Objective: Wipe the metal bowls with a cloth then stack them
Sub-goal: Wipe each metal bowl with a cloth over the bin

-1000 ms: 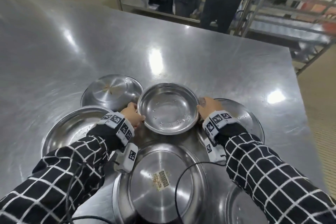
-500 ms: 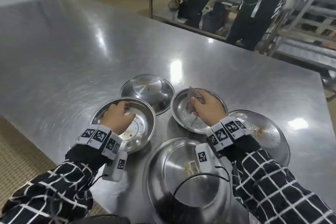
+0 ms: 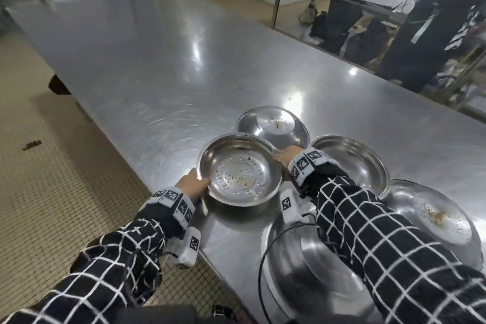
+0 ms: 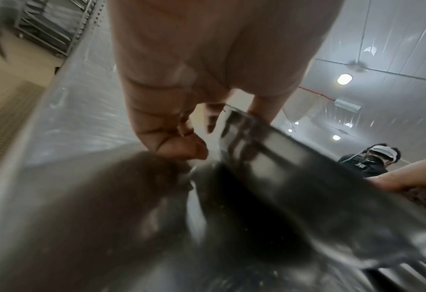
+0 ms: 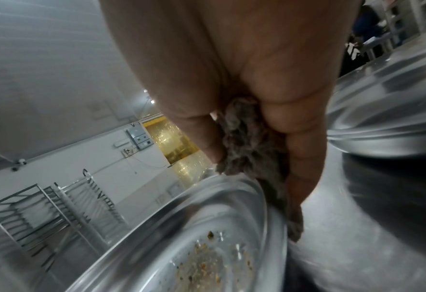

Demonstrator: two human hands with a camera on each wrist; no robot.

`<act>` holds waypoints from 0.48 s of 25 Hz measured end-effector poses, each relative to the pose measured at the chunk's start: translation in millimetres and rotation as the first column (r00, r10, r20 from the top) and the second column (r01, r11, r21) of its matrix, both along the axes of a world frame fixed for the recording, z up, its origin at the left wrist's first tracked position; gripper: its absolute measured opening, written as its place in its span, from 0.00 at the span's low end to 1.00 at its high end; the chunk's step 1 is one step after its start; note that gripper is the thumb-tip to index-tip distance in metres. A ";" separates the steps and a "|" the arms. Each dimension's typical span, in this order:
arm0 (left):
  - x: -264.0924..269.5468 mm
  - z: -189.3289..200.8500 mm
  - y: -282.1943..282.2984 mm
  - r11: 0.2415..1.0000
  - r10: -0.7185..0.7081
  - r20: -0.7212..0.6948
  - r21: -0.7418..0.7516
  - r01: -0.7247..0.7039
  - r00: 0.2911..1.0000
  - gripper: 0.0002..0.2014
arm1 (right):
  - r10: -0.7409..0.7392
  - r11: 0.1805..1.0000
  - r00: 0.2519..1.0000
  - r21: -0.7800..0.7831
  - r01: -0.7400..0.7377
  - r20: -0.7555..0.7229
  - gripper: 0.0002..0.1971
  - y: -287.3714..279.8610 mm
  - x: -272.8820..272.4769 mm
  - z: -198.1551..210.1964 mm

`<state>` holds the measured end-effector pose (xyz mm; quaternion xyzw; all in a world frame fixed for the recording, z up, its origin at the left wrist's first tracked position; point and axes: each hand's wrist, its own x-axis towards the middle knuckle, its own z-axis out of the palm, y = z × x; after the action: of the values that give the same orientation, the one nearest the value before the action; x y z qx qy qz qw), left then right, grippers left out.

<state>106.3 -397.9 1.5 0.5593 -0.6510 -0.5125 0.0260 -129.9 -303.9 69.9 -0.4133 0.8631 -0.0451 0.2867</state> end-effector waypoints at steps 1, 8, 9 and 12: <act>1.9 1.6 2.8 0.999 0.039 -0.085 0.020 -0.038 0.996 0.31 | -0.044 0.998 0.999 -0.041 0.043 -0.010 0.26 -1.0 5.3 5.1; -14.1 85.8 38.4 0.986 0.167 -0.608 0.112 -0.125 0.776 0.19 | -0.411 0.801 0.898 -0.407 0.438 0.156 0.21 62.6 35.4 71.8; -20.8 93.7 46.2 0.987 0.155 -0.643 0.136 -0.088 0.750 0.23 | -0.452 0.761 0.878 -0.446 0.471 0.157 0.19 84.2 39.4 80.2; -45.5 122.2 86.6 0.978 0.063 -0.712 0.183 0.098 0.699 0.19 | -0.614 0.566 0.766 -0.572 0.594 0.190 0.11 161.2 46.9 96.8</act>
<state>60.8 -311.3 123.8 0.3099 -0.5383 -0.7541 0.2133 -83.0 -142.7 166.6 -0.1627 0.8946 -0.4054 0.0940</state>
